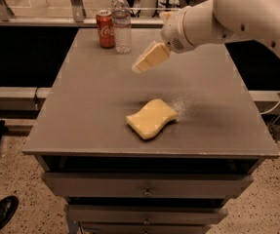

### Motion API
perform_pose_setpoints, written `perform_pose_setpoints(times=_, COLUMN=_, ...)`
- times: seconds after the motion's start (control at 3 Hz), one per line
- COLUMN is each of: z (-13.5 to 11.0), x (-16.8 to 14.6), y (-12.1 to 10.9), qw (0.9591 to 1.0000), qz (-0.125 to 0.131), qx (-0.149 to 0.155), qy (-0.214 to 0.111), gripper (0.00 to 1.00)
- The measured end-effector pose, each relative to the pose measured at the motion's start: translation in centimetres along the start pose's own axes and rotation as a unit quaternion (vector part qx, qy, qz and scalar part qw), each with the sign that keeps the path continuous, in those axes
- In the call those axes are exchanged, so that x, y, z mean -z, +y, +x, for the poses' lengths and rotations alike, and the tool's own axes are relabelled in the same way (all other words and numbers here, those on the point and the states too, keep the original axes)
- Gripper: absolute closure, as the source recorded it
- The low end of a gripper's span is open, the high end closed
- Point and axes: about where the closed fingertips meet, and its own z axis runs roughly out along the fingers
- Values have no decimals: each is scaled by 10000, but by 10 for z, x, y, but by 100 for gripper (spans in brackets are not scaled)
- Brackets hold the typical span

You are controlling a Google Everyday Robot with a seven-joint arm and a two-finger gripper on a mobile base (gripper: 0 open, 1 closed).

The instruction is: Knock water bottle over

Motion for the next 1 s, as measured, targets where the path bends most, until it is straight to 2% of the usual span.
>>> perform_pose_setpoints(times=0.33, z=-6, x=-28, y=-19, qw=9983, qz=306, qx=-265, qy=-412, gripper=0)
perform_pose_setpoints(times=0.67, z=-8, x=-66, y=-49, qw=9927, qz=635, qx=-619, qy=-820, gripper=0)
perform_pose_setpoints(times=1.0, z=-5, x=-127, y=-104, qw=9810, qz=937, qx=-1117, qy=-1279, gripper=0)
